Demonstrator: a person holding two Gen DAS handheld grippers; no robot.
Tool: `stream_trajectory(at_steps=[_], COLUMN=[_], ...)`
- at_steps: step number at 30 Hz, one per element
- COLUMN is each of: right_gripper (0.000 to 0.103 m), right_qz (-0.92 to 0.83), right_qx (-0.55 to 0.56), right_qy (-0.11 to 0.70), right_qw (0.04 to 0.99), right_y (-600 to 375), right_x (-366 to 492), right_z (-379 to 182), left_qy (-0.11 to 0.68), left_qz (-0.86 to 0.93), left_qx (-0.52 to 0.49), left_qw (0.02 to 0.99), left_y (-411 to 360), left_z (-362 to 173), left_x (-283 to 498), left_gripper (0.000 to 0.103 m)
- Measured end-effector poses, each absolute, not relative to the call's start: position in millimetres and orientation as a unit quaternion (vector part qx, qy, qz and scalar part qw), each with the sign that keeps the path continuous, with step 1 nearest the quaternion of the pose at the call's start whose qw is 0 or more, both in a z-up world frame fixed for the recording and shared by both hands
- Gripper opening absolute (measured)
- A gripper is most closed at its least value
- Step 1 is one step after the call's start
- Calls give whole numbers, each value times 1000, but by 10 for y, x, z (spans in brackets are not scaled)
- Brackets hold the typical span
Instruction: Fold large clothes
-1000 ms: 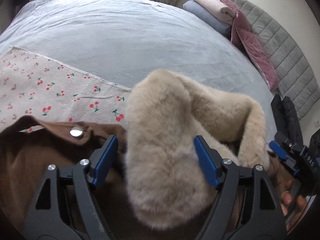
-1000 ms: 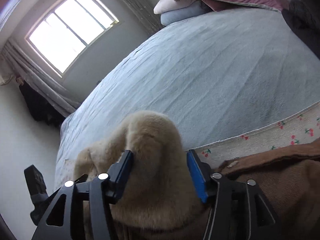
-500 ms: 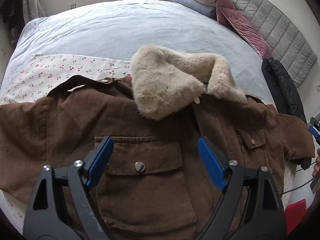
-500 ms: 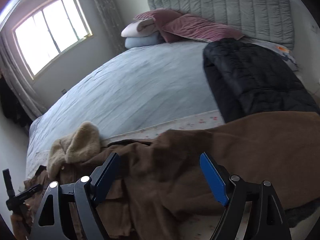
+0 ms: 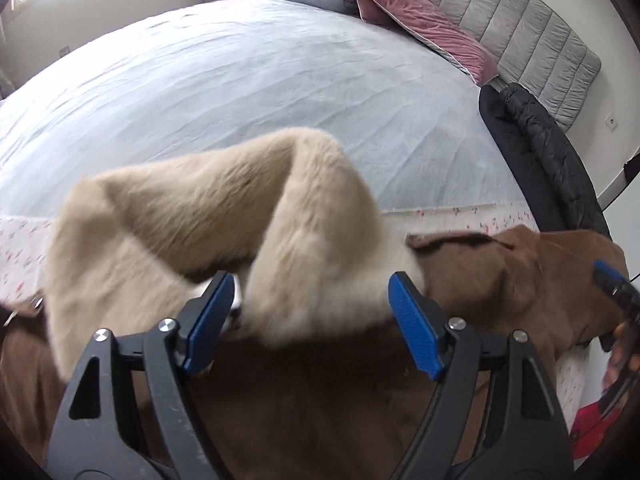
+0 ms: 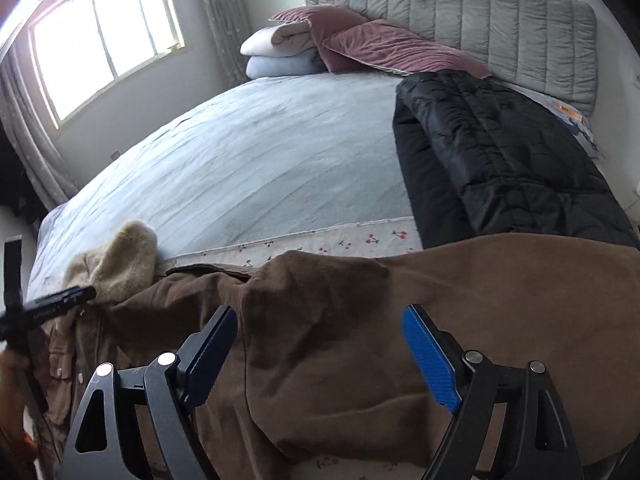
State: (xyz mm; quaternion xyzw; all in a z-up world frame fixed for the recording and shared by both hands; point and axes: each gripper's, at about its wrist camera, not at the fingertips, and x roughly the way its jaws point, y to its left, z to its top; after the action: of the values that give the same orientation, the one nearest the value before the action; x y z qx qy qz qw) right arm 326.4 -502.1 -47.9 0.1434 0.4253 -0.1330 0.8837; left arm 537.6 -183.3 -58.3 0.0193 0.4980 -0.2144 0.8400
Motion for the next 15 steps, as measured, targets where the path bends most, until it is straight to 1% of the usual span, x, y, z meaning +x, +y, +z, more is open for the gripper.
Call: stream_trajectory(at_steps=[3, 6, 7, 8, 9, 10, 11, 12, 13, 15], right_gripper=[86, 86, 86, 86, 86, 86, 86, 86, 86, 84], right_qz=[-101, -71, -63, -57, -55, -55, -56, -66, -78, -71], right_qx=[139, 107, 92, 76, 65, 63, 66, 64, 59, 81], right_qy=[431, 436, 437, 440, 446, 455, 479, 503, 522, 542], right_qw=[886, 891, 893, 893, 891, 887, 873, 859, 847, 833], right_y=[-4894, -4745, -4707, -4684, -4688, -4713, -4774, -4829, -4877, -4976], right_x=[3577, 3920, 4033, 4156, 4281, 4374, 4500, 4582, 4625, 4596], right_z=[-690, -836, -867, -898, -939, -983, -1089, -1192, -1285, -1467], left_qy=[550, 557, 558, 563, 566, 562, 557, 549, 539, 513], left_qz=[-216, -219, -227, -245, -248, -252, -258, -262, -266, -271], left_qx=[33, 8, -8, -33, -44, -45, -43, -46, -56, -81], left_qw=[806, 801, 798, 789, 785, 786, 789, 792, 797, 810], left_y=[-2003, -1984, -1970, -1953, -1946, -1948, -1941, -1921, -1887, -1789], left_z=[-834, -950, -960, -984, -1001, -1008, -1012, -1003, -989, -957], left_x=[5616, 5719, 5733, 5754, 5762, 5758, 5742, 5708, 5677, 5622], left_gripper=[80, 78, 66, 51, 48, 38, 31, 28, 23, 19])
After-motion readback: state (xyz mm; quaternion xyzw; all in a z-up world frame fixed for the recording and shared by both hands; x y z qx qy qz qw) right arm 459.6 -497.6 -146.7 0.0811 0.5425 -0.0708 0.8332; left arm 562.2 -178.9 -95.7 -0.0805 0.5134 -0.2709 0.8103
